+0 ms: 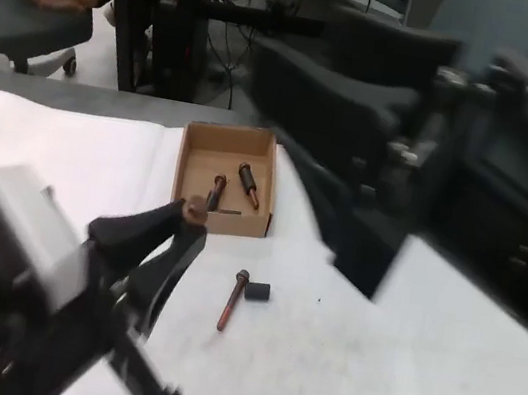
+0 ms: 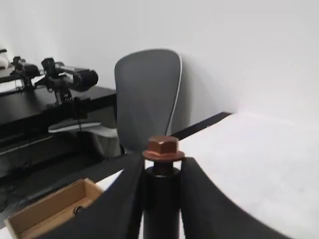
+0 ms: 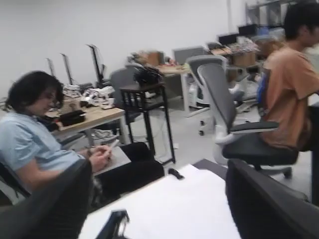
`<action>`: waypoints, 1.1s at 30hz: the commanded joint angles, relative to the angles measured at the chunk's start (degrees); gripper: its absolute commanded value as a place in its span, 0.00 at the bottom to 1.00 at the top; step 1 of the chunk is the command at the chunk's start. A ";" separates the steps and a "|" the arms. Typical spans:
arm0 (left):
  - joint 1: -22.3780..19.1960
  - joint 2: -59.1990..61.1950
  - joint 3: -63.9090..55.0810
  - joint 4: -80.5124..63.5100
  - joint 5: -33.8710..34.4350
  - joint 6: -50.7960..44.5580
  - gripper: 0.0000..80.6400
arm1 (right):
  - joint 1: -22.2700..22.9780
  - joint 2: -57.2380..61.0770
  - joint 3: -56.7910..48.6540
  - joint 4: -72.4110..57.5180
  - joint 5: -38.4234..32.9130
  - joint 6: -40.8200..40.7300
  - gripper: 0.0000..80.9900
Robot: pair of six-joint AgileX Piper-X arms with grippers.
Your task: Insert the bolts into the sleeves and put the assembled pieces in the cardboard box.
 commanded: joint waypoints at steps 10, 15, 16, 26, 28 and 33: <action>15.00 37.30 -28.74 0.59 9.90 0.54 0.02 | 0.05 -9.41 -0.28 17.97 2.93 7.53 0.86; 17.39 51.52 -38.72 0.59 9.93 -1.86 0.02 | 0.05 -11.53 -0.28 18.21 -3.24 12.17 0.86; 17.81 54.19 -40.37 0.64 9.93 -1.86 0.02 | 0.05 -11.67 -0.28 18.62 -4.14 13.02 0.86; 17.85 66.48 -46.80 0.77 10.82 -1.86 0.43 | 0.05 -11.64 -0.28 40.76 -4.11 11.49 0.86; 18.28 66.47 -46.80 0.52 10.74 -1.86 0.68 | 0.05 -10.97 -0.28 46.76 -1.42 6.05 0.86; 19.22 64.45 -46.80 2.45 10.41 -3.81 0.87 | -0.36 -4.82 -0.28 52.40 4.46 -8.45 0.86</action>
